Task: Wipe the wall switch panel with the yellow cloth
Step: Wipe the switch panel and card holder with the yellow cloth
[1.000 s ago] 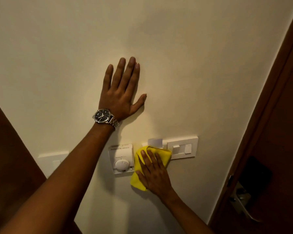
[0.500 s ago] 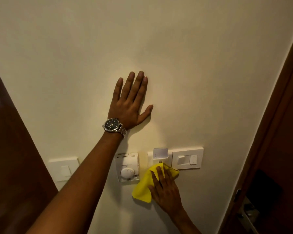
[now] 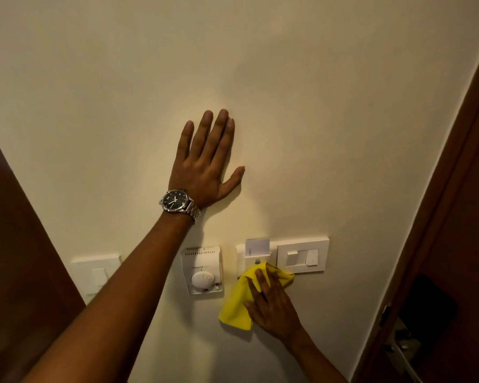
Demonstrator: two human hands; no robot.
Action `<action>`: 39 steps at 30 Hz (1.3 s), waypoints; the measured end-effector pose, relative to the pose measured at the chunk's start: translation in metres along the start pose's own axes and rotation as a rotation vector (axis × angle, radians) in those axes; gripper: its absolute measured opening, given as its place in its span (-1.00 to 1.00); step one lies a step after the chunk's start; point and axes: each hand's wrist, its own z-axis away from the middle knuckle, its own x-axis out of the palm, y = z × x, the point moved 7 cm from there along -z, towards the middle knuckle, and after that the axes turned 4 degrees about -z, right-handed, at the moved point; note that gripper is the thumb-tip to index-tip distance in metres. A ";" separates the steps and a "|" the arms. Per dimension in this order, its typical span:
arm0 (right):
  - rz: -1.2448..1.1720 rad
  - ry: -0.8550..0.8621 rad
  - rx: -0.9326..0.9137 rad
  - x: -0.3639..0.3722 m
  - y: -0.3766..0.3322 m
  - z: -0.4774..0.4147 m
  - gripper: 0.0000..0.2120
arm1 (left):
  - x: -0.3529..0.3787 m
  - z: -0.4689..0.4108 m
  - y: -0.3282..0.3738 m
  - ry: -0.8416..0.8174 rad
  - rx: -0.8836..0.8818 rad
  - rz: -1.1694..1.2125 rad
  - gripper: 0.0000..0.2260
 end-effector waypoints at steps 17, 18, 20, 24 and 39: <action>-0.031 0.030 -0.121 -0.009 -0.010 -0.019 -0.38 | 0.007 0.002 0.001 -0.002 0.013 -0.024 -0.25; -0.024 0.022 -0.088 -0.008 -0.010 -0.013 -0.40 | 0.006 0.002 0.001 -0.008 0.010 -0.016 -0.25; -0.007 0.023 -0.050 -0.008 -0.008 0.000 -0.42 | 0.006 0.003 0.002 -0.016 0.009 -0.016 -0.26; 0.006 0.043 -0.079 -0.009 -0.002 -0.008 -0.33 | 0.005 0.001 0.002 -0.008 0.010 -0.017 -0.28; -0.051 -0.011 0.011 -0.003 -0.004 0.003 -0.36 | 0.008 0.003 0.002 -0.023 0.006 -0.007 -0.26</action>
